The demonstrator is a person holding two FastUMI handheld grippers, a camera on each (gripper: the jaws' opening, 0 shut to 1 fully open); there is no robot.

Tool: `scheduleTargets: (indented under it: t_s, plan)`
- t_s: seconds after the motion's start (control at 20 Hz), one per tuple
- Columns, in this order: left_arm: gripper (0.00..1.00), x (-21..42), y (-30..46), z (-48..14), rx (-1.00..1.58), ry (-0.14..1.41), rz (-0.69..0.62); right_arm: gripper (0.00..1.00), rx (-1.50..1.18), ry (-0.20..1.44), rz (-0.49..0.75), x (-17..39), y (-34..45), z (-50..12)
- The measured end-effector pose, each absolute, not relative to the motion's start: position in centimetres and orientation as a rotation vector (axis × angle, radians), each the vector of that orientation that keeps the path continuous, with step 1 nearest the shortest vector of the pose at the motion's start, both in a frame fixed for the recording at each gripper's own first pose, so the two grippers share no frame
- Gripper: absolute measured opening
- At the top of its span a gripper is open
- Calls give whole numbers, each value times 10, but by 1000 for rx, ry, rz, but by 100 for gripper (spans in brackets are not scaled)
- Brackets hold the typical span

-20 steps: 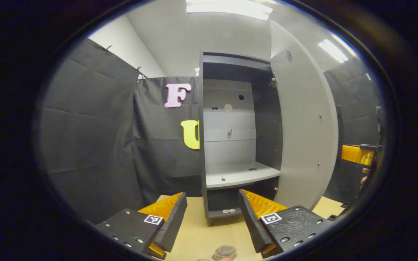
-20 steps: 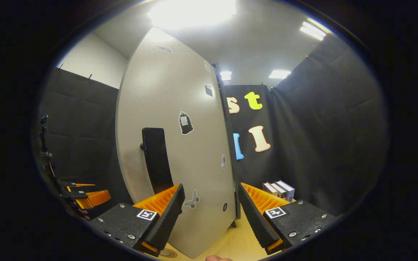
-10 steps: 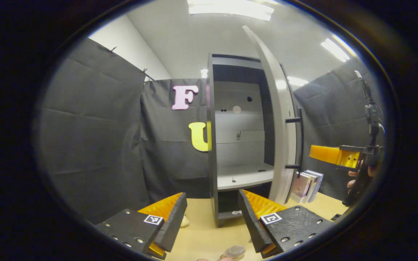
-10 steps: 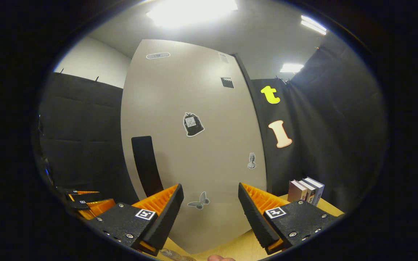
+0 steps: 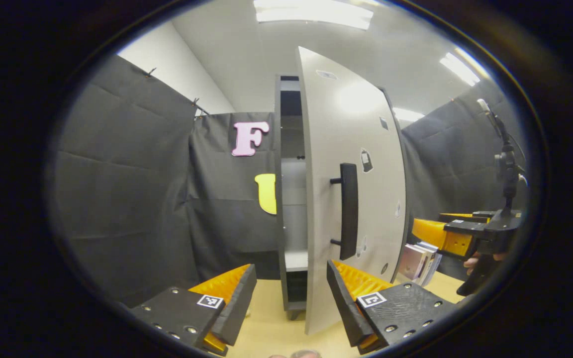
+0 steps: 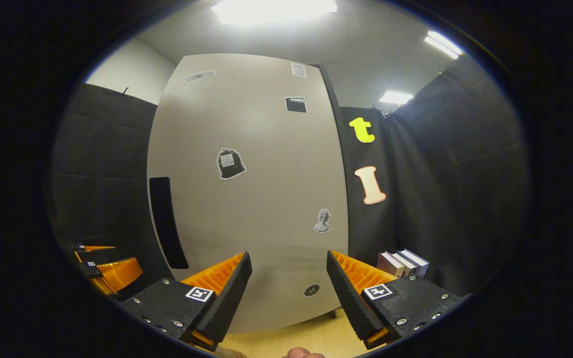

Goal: Open the cabinet door with the right hand, grasp the bottle in the cabinet with the left hand and place it on the coaster, then close the cabinet door with the right hand.

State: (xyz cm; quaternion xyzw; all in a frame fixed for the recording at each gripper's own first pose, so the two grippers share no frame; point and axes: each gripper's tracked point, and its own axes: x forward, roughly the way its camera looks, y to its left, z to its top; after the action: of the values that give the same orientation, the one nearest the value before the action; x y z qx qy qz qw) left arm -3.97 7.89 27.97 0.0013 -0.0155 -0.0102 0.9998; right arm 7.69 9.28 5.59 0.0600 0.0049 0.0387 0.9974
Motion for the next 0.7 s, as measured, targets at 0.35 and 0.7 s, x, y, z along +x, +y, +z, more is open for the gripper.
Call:
scheduleTargets:
  t_s: [0.35, 0.7]
  plan:
    - [82, -10, 34, 287, 19, -44, -20, 94, 70, 16, 134, 86, 104, 48]
    - [82, -6, 9, 283, 6, -37, 11, 94, 77, -6, 175, 86, 109, 51]
